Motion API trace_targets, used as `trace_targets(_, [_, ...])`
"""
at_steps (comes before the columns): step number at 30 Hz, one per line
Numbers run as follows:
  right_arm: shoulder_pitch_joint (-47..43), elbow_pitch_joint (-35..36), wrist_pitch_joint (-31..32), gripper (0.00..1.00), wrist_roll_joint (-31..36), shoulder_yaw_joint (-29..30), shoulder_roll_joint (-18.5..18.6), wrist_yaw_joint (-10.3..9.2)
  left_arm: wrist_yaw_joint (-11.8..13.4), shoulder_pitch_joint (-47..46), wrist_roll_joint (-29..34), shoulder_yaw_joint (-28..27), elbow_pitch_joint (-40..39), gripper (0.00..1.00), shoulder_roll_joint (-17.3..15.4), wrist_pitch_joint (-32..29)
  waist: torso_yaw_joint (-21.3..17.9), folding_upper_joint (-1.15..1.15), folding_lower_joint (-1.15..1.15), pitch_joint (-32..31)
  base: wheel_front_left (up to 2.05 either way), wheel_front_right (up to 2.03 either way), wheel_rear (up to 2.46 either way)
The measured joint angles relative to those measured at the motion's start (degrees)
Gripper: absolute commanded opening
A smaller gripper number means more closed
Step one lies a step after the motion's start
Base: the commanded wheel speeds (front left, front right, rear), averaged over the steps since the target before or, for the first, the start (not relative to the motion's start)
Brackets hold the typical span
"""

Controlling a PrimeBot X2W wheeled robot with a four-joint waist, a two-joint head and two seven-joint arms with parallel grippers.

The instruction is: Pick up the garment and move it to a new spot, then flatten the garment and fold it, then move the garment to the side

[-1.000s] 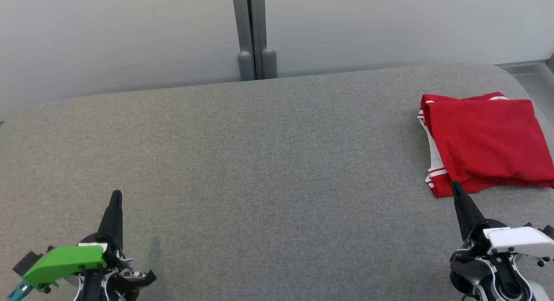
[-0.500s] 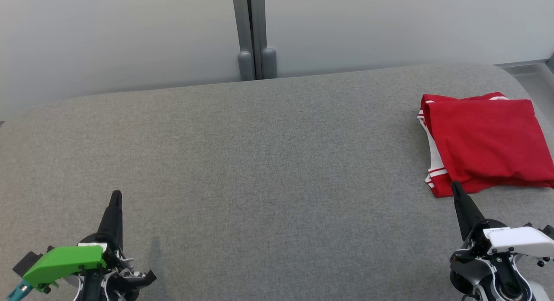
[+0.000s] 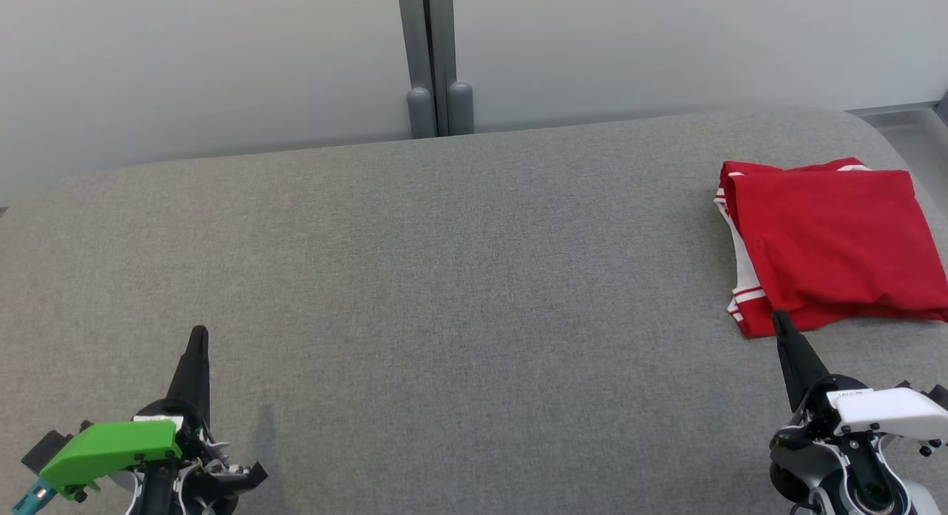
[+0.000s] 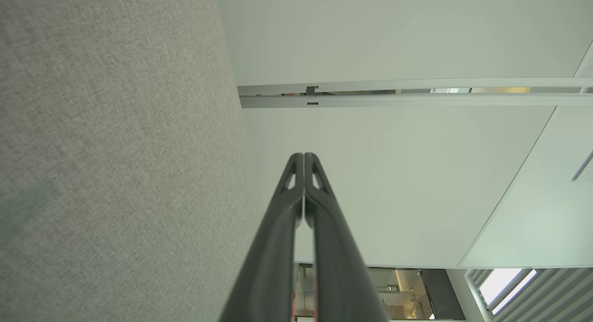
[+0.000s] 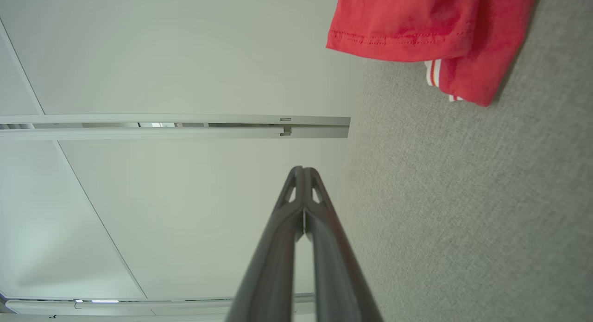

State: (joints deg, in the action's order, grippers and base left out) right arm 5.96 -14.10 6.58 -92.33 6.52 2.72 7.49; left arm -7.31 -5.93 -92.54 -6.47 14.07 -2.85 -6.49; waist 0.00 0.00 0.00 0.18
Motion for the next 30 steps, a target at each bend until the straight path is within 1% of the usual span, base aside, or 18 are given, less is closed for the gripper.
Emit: trace_targets(30, [0.00,0.00,0.00,0.00,0.00,0.00,0.00,0.00,0.00,-0.01,0.00,-0.04,0.00,0.00,0.01,-0.01,0.00,0.00,0.00,0.00,0.00,0.00,0.00])
